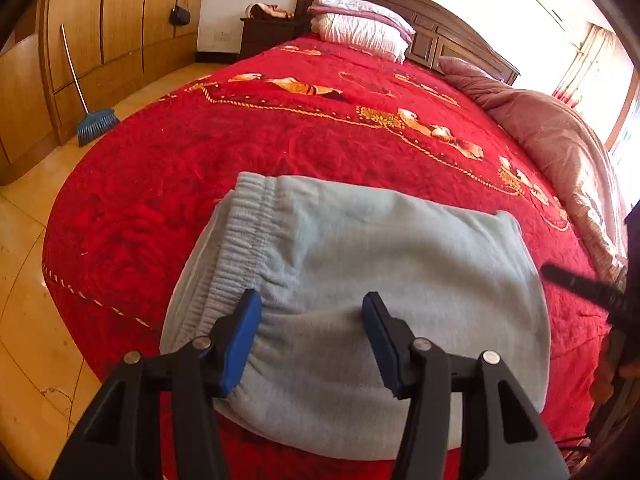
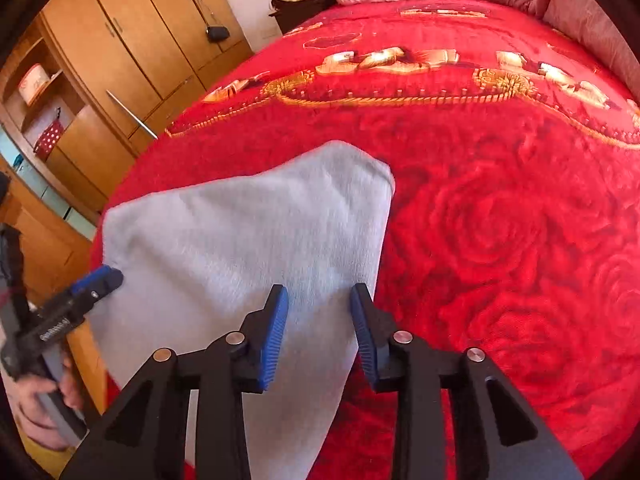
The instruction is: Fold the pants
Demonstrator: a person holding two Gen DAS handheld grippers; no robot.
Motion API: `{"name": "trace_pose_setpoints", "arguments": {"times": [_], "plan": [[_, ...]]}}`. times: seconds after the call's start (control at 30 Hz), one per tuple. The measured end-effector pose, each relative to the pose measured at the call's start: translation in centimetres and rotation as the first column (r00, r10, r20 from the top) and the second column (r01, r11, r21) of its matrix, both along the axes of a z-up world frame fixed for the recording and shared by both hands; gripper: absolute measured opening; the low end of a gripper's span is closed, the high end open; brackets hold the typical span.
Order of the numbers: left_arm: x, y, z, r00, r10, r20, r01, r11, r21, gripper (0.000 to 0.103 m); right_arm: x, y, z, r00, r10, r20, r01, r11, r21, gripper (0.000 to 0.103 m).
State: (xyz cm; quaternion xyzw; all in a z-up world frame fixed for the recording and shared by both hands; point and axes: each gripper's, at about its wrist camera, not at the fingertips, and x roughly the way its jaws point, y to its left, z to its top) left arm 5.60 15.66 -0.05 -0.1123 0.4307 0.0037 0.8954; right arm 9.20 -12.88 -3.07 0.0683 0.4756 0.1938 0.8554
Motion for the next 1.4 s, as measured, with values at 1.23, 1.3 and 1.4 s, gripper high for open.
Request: {"name": "trace_pose_setpoints", "arguments": {"times": [1.23,1.3,1.4], "plan": [[-4.4,-2.9,1.3,0.998,-0.025,-0.052,0.024,1.0,-0.019,0.071,-6.6,-4.3,0.3,0.994,-0.083,-0.07,0.092,0.986,0.14,0.073],[-4.5,-3.2,1.1,0.998,-0.029,-0.062,0.029,1.0,-0.013,0.071,-7.1,-4.4,0.5,0.994,-0.079,-0.071,0.089,0.985,0.151,0.073],[-4.9,-3.6,1.2,0.998,-0.04,-0.056,0.039,0.999,-0.011,0.071,-7.5,-4.3,0.3,0.995,-0.064,-0.079,0.077,0.983,0.166,0.073]]}}
